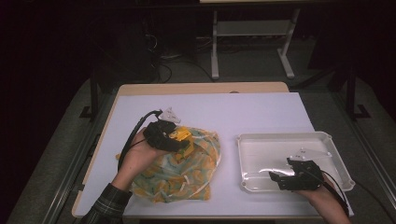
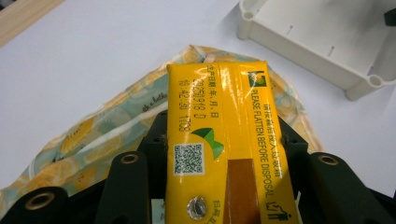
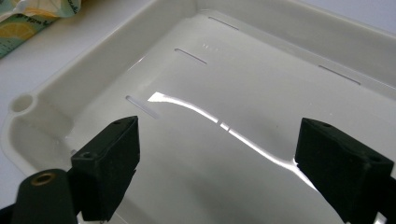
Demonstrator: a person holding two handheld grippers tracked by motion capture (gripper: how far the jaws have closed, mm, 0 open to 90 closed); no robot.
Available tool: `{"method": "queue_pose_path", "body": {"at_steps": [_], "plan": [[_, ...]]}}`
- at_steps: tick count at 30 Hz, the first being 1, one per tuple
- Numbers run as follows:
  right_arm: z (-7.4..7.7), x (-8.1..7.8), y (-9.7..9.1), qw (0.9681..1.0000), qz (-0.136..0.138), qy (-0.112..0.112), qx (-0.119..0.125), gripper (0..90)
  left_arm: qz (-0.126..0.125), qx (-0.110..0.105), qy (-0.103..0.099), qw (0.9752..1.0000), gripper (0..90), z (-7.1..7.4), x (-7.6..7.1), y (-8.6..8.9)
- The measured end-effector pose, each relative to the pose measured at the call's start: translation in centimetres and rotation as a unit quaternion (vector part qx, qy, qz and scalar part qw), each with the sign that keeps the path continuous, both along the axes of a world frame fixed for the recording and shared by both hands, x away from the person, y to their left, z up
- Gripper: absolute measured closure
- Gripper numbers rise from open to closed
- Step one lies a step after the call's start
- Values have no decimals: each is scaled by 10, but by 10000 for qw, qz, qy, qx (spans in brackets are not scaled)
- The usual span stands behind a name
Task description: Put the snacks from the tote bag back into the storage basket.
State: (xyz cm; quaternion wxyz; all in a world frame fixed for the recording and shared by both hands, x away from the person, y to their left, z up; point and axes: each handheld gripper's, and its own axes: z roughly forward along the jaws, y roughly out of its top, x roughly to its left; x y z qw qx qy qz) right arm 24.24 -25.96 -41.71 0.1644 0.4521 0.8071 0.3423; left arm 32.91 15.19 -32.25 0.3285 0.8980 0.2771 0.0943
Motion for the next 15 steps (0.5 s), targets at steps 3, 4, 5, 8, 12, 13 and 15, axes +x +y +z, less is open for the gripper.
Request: {"method": "queue_pose_path", "body": {"at_steps": [3, 4, 5, 8, 12, 13, 15], "plan": [[0, 0, 0, 10000, -1, 0, 3, 135, 2, -46, -24, 10000, 517, 3, 0, -2], [0, 0, 0, 10000, 0, 0, 4, 135, -31, -22, -42, 10000, 517, 5, 1, -2], [0, 0, 0, 10000, 4, 0, 3, 135, -6, -68, -36, 10000, 517, 6, 1, -3], [0, 0, 0, 10000, 4, 2, -1, 135, -60, -87, -52, 9999, 517, 9, 1, -6], [0, 0, 0, 10000, -11, 2, 14, 135, -104, -135, -55, 9998, 517, 12, 1, -10], [1, 0, 0, 10000, -16, -2, 19, 135, -106, -147, -60, 9998, 518, 12, 1, -11], [1, 0, -1, 10000, -13, -4, 14, 135, -141, -155, -70, 9998, 518, 14, 2, -13]]}}
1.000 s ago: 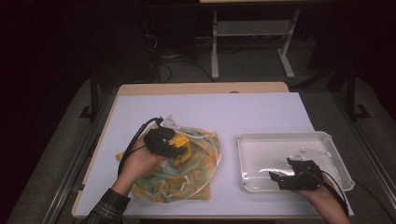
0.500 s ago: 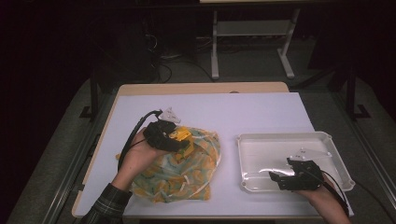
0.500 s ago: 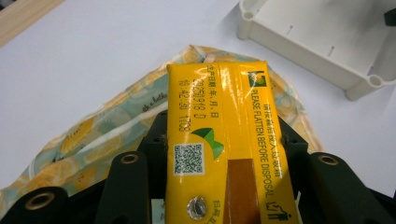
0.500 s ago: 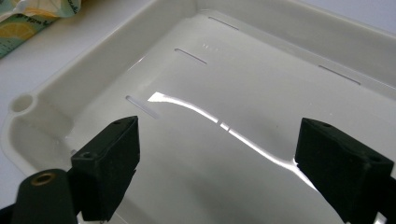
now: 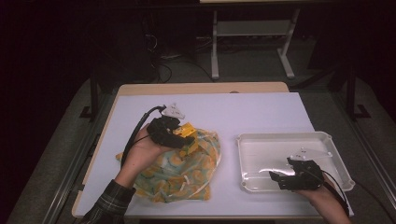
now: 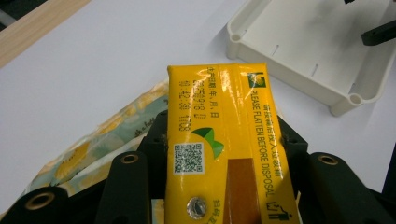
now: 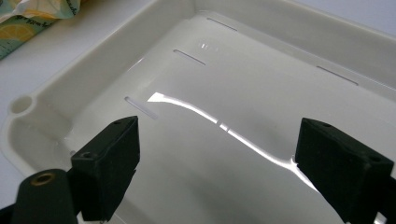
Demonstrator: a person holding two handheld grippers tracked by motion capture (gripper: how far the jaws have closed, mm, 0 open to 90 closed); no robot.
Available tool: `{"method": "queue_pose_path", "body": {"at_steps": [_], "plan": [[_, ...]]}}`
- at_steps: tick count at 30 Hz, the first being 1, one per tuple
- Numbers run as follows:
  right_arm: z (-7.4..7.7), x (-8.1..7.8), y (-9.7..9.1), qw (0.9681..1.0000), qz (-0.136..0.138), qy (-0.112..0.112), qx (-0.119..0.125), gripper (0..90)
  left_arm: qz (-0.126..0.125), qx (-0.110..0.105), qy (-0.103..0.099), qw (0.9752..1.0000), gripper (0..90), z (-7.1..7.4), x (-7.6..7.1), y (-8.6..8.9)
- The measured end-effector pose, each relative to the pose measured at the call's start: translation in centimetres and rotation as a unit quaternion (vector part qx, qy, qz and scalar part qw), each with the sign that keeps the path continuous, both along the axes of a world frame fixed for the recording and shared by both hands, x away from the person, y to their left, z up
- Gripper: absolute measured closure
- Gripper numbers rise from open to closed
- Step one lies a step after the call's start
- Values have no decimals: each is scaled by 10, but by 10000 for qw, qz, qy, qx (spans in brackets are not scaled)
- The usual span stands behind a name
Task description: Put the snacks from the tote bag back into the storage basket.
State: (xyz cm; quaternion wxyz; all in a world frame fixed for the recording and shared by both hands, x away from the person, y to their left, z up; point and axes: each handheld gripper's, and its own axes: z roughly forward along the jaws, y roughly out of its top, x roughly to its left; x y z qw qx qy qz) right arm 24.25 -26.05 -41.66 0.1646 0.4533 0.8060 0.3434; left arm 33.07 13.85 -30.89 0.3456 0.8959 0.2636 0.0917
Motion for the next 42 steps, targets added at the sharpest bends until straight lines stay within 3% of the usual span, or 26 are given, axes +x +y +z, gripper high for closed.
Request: {"method": "queue_pose_path", "body": {"at_steps": [42], "plan": [[0, 0, 1, 10000, 20, -84, 2, 134, -414, -223, 40, 9989, 521, 11, 10, -61]]}}
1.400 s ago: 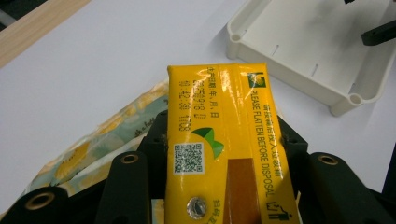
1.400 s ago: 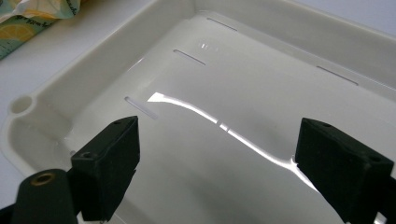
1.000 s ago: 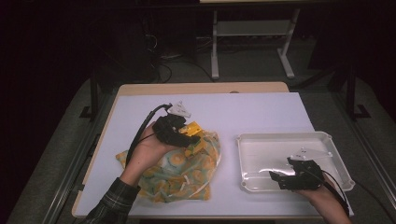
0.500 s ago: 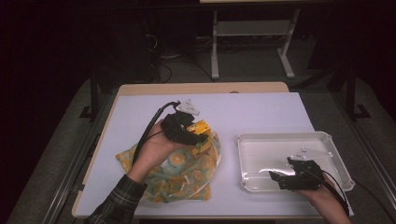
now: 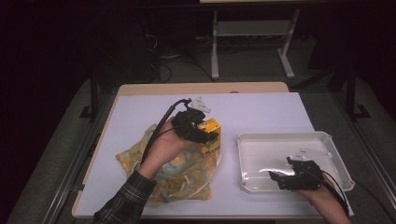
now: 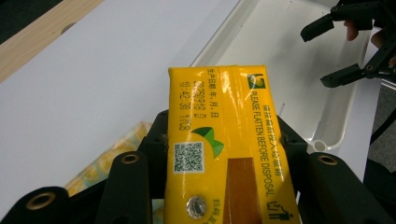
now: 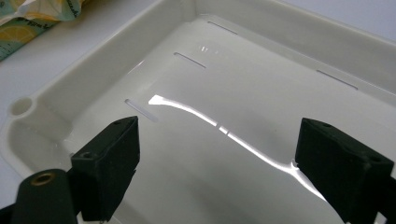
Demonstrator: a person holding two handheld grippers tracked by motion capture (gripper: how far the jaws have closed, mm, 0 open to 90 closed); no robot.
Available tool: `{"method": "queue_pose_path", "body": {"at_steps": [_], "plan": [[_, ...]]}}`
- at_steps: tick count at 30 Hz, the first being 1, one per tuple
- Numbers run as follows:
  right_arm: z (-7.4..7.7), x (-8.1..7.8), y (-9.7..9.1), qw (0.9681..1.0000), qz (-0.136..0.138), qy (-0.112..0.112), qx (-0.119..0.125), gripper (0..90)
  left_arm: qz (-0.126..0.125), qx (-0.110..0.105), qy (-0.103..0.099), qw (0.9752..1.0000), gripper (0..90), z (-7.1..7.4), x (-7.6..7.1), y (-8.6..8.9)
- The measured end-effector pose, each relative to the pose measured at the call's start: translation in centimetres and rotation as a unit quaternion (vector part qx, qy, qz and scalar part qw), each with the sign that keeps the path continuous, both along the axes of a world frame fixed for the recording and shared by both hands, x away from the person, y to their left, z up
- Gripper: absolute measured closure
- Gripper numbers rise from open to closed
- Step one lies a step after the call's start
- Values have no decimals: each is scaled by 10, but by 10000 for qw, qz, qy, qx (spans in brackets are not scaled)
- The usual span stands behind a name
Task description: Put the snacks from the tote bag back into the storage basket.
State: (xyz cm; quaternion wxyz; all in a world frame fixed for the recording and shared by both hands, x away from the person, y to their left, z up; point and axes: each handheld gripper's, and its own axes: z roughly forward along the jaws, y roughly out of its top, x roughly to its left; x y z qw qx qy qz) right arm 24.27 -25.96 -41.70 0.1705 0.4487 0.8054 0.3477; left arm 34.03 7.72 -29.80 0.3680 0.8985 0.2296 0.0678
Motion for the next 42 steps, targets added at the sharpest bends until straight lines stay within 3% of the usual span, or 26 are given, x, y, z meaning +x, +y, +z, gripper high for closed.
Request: {"method": "queue_pose_path", "body": {"at_steps": [42], "plan": [[1, -1, 1, 9999, 92, -40, 117, 134, -527, -5, 31, 9986, 522, -15, 18, -95]]}}
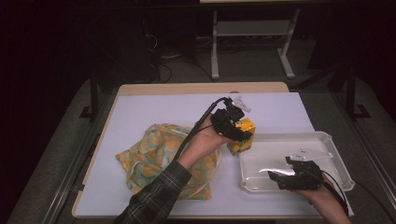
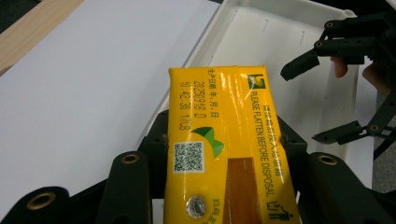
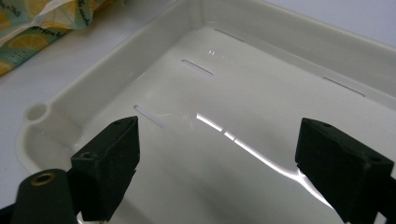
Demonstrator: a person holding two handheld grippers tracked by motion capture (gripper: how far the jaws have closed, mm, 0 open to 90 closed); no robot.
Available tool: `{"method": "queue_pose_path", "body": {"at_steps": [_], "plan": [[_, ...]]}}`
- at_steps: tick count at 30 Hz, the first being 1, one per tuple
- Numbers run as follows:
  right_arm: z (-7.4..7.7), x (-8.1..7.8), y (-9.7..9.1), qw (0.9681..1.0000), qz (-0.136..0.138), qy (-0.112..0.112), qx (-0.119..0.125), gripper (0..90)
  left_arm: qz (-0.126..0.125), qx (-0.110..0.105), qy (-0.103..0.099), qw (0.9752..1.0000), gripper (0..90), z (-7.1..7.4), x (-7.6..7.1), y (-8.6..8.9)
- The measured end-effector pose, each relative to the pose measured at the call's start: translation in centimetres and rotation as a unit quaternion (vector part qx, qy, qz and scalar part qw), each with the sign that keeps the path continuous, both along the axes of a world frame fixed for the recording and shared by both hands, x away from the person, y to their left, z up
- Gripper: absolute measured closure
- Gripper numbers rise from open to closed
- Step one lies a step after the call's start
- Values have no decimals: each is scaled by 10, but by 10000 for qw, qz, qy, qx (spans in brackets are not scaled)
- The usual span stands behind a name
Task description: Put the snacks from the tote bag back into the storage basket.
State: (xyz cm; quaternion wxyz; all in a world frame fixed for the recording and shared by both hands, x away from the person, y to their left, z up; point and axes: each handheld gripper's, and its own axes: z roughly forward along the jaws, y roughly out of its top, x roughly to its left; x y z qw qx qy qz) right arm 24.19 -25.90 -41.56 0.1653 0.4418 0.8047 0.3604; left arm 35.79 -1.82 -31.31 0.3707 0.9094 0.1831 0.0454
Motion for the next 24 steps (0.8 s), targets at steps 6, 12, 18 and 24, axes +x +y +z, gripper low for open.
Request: {"method": "queue_pose_path", "body": {"at_steps": [6, 12, 18, 24], "plan": [[0, 0, 0, 10000, 2, -2, 8, 134, -5, -31, -40, 10000, 522, -4, 1, -14], [0, 0, 0, 10000, 5, 0, 22, 134, -5, -19, -63, 10000, 522, -7, 4, -26], [0, 1, -1, 10000, 4, -4, 19, 134, -7, 8, -81, 10000, 521, -13, 9, -37], [0, 1, -1, 10000, 16, -8, 25, 134, 25, 16, -67, 10000, 521, -21, 13, -47]]}}
